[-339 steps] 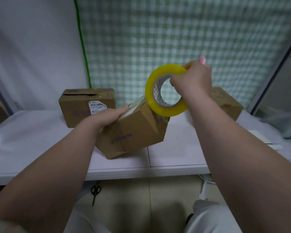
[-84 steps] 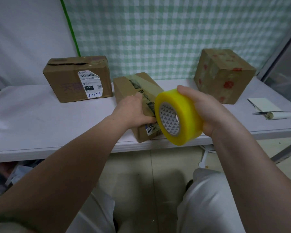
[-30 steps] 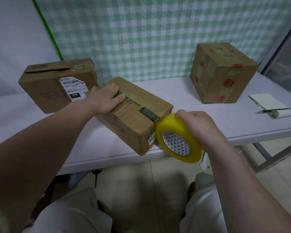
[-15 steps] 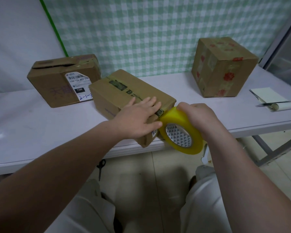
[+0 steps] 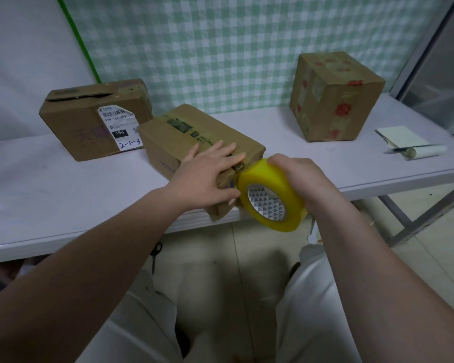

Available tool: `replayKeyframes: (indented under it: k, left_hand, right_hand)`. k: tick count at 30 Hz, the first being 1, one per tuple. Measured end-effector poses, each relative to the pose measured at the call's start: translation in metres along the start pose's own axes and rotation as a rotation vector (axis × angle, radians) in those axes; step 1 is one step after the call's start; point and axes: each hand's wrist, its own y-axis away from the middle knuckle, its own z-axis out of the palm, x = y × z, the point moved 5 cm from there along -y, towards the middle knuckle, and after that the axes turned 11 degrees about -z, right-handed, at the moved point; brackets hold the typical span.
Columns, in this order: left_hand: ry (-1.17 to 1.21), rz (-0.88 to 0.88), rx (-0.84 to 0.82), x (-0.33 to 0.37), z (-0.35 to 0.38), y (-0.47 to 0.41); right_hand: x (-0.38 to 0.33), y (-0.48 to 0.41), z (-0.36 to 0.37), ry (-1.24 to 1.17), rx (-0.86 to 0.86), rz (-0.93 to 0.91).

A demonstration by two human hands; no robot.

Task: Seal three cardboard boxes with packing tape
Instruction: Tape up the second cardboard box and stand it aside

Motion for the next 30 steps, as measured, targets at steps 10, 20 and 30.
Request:
replayKeyframes:
  k: [10,20,30]
  left_hand:
    - [-0.279,0.253,0.573,-0.007,0.05,0.076]
    - [-0.213,0.17,0.64,-0.012,0.021,0.056]
    - [-0.001,-0.136,0.509,-0.023,-0.068,0.032]
  right_hand:
    - [0.011,0.028,-0.003,-0.173,-0.039,0.076]
    - [-0.033,0.034,-0.012,-0.575,-0.197,0.007]
    - [-0.141,0.029,-0.022,-0.642,-0.129,-0.259]
